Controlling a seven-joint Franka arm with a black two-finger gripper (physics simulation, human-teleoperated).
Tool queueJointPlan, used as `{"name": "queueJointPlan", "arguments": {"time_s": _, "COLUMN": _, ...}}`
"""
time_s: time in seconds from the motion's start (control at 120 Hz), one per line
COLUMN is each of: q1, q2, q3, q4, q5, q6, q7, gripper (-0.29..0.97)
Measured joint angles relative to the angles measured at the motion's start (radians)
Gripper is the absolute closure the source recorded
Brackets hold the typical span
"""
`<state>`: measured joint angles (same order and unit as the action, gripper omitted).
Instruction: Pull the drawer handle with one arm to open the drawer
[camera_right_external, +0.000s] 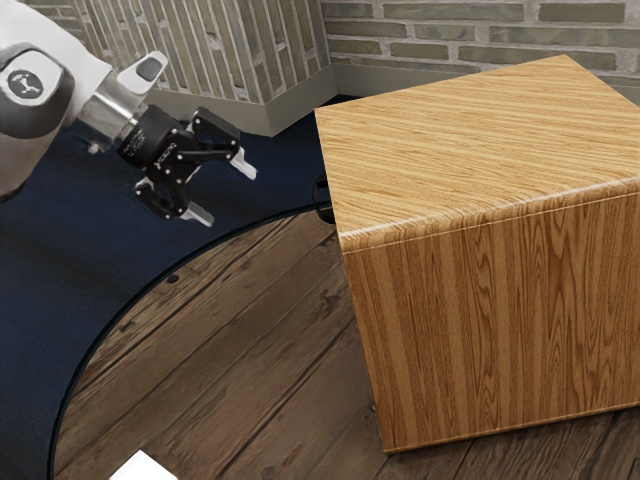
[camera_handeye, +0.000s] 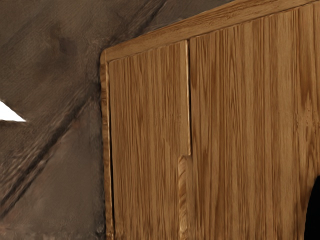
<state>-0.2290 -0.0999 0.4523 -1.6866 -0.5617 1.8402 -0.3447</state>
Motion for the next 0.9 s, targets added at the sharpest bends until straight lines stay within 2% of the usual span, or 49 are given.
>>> {"name": "queueJointPlan", "arguments": {"time_s": 0.083, "q1": -0.068, "q2": 0.002, "q3": 0.0, "q4": -0.005, "q5": 0.011, "q6": 0.028, "q7": -0.016, "gripper": 0.0}}
{"name": "queueJointPlan", "arguments": {"time_s": 0.233, "q1": -0.039, "q2": 0.0, "q3": 0.003, "q4": -0.006, "q5": 0.027, "q6": 0.055, "q7": -0.041, "gripper": 0.0}}
{"name": "queueJointPlan", "arguments": {"time_s": 0.9, "q1": -0.08, "q2": 0.022, "q3": -0.001, "q4": -0.03, "q5": 0.062, "q6": 0.095, "q7": -0.101, "gripper": 0.0}}
